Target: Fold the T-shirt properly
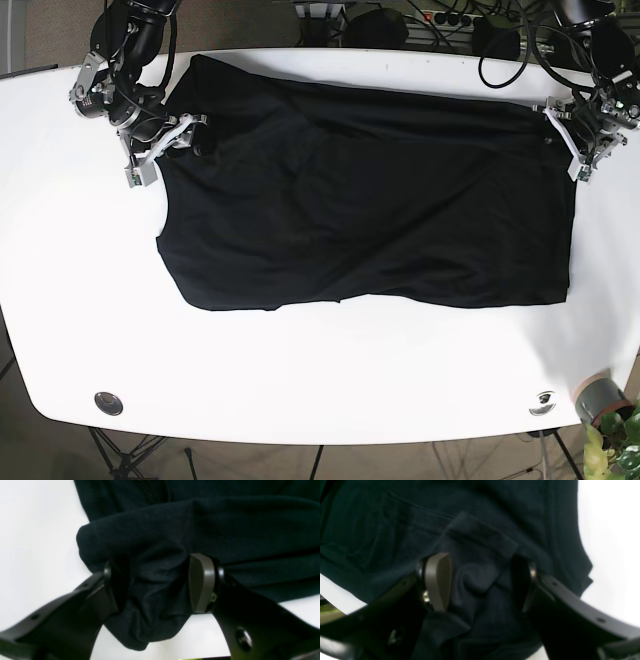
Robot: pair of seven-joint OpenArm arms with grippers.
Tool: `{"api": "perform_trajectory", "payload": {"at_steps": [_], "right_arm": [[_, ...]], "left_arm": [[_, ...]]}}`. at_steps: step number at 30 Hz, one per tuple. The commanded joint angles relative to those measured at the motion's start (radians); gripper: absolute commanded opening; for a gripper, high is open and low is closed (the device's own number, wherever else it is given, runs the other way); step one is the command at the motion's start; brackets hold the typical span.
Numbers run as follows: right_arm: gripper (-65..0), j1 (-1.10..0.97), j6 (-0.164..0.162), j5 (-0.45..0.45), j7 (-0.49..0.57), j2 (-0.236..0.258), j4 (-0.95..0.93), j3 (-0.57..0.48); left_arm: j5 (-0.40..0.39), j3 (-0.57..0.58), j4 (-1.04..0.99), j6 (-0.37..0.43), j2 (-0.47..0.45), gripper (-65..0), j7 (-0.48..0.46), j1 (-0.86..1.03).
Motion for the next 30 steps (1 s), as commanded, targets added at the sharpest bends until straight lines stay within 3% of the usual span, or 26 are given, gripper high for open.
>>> {"api": "perform_trajectory", "payload": {"at_steps": [1,19,21,26,30], "right_arm": [[-29.2,0.004,0.005,0.018,0.014,-0.005,0.016,-0.022],[-30.9,-0.005,0.005,0.016,0.017,-0.032,0.016,-0.071],[-36.3,-0.004,0.005,0.014,0.017,-0.032,0.016,-0.071],[-61.0,-0.001,0.005,0.016,0.019,-0.028,0.016,-0.071],[-62.3,0.006,0.005,0.018,0.019,-0.028,0.025,-0.071]], "left_arm": [[0.008,-0.003,0.007,0.002,-0.019,-31.3,-0.001,-0.003],[0.008,-0.003,0.007,0.002,-0.019,-31.3,-0.001,-0.003],[0.008,-0.003,0.007,0.002,-0.019,-31.3,-0.001,-0.003],[0.008,-0.003,0.007,0.002,-0.019,-31.3,-0.001,-0.003],[0.008,-0.003,0.007,0.002,-0.019,-31.3,-0.001,-0.003]]}}
